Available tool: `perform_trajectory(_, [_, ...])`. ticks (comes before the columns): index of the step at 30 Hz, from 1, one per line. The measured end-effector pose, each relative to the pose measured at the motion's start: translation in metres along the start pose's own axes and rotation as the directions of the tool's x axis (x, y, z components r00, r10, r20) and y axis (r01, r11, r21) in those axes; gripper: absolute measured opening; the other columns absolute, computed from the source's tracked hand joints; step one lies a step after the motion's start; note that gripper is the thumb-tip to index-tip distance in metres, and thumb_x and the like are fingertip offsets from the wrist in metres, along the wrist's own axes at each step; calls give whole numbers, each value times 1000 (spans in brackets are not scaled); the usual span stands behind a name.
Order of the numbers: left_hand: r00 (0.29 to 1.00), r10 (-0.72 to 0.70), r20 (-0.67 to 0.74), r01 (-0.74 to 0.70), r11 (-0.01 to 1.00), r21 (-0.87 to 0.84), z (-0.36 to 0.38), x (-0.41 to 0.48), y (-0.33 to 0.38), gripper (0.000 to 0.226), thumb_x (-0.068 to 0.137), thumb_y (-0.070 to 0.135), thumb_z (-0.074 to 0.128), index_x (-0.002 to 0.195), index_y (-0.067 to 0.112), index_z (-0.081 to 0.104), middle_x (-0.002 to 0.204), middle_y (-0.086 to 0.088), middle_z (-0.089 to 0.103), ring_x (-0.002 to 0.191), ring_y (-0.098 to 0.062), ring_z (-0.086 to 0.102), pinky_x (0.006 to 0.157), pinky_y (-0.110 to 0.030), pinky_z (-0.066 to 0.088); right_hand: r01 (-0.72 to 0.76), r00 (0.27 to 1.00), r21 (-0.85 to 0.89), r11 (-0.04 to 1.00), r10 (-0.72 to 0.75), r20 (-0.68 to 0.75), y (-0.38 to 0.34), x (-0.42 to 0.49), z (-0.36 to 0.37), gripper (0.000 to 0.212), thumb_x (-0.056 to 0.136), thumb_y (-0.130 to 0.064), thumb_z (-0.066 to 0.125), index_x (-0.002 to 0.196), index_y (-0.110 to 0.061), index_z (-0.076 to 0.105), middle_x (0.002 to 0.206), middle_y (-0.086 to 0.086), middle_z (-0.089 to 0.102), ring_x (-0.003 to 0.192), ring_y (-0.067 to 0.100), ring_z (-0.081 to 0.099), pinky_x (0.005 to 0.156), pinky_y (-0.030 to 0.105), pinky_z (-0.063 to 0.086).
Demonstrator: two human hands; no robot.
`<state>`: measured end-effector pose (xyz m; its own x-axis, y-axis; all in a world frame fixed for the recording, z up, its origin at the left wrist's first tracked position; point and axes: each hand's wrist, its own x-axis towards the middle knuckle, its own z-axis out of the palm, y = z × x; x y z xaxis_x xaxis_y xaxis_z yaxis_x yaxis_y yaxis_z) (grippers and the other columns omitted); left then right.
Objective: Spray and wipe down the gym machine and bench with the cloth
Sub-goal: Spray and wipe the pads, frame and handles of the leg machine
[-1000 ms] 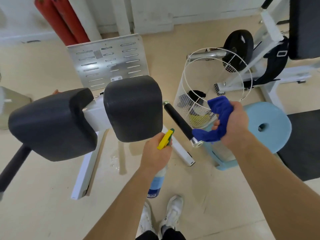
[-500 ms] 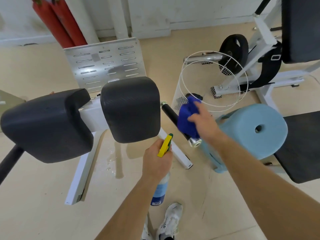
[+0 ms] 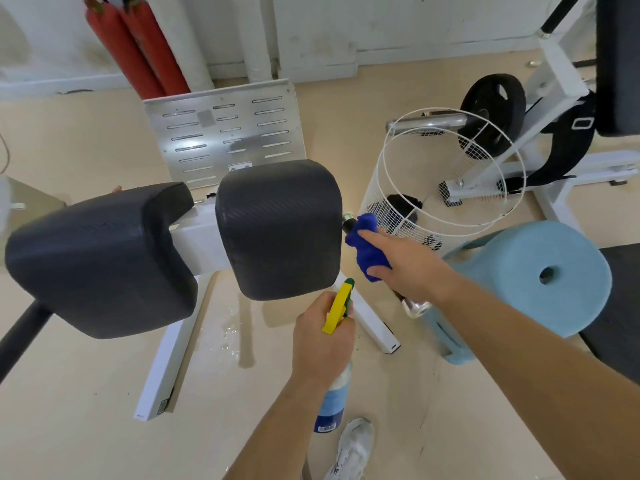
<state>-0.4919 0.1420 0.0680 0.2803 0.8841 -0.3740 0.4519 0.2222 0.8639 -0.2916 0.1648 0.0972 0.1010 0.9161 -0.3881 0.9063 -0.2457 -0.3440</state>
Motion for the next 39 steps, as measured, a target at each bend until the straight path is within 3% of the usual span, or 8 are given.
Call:
perform_trajectory(4, [999,43,4,-43,998,-48,-4,12,11,22,87,6,56,83,26,64,72,-9,59,60,-21,52,57,-49,54,-46,981,114,992,66,-181,-12,53,-1,54,99,-23,53,150,-25,35,141,8,53,119,31,56,100,43,45])
perform_trajectory(12, [997,73,14,-73,997,0,-7,18,12,17,86,7,57,81,23,63,67,-5,56,61,-25,51,57,-50,51,22,990,-63,998,-30,-136,-5,34,16,36,101,-19,46,136,-23,53,125,7,63,98,33,61,83,43,51])
perform_trajectory(20, [999,54,3,-54,999,10,-6,17,19,21,94,15,61,88,35,60,77,0,60,72,-31,60,64,-55,59,1,1000,187,982,-4,19,25,-40,-23,27,94,-22,65,118,-31,72,98,-5,74,88,16,66,82,28,47])
perform_trajectory(23, [998,59,-5,-59,998,6,-8,21,18,21,95,18,62,89,38,59,79,-3,60,74,-35,61,64,-56,59,-124,971,580,805,220,-98,48,-25,-36,15,91,-31,67,105,-33,73,95,-1,72,89,19,65,86,33,47])
perform_trajectory(27, [997,72,11,-72,997,-5,-8,26,15,14,92,16,61,86,29,62,73,-7,59,72,-37,59,61,-55,56,-291,876,954,69,420,237,44,6,2,28,100,-32,54,124,-18,62,112,17,67,87,32,64,75,43,55])
perform_trajectory(30, [998,55,20,-54,998,-7,-8,30,12,14,90,13,60,86,26,63,75,-8,59,75,-38,59,63,-57,57,-504,821,862,57,342,457,31,17,22,47,103,-45,45,126,-6,61,111,22,68,94,39,65,89,60,53])
perform_trajectory(34, [999,44,18,-44,999,4,-8,34,3,13,93,18,61,87,29,62,75,-7,58,75,-37,59,64,-57,58,-474,839,881,11,310,447,37,21,20,53,106,-43,38,126,0,61,115,22,70,104,33,66,97,52,50])
perform_trajectory(39, [999,32,41,-33,999,9,-10,32,-1,7,93,22,61,87,22,65,72,-8,60,74,-35,61,63,-56,57,-649,753,754,100,227,618,38,-3,40,39,98,-44,52,97,-6,62,81,20,62,65,30,62,58,34,54])
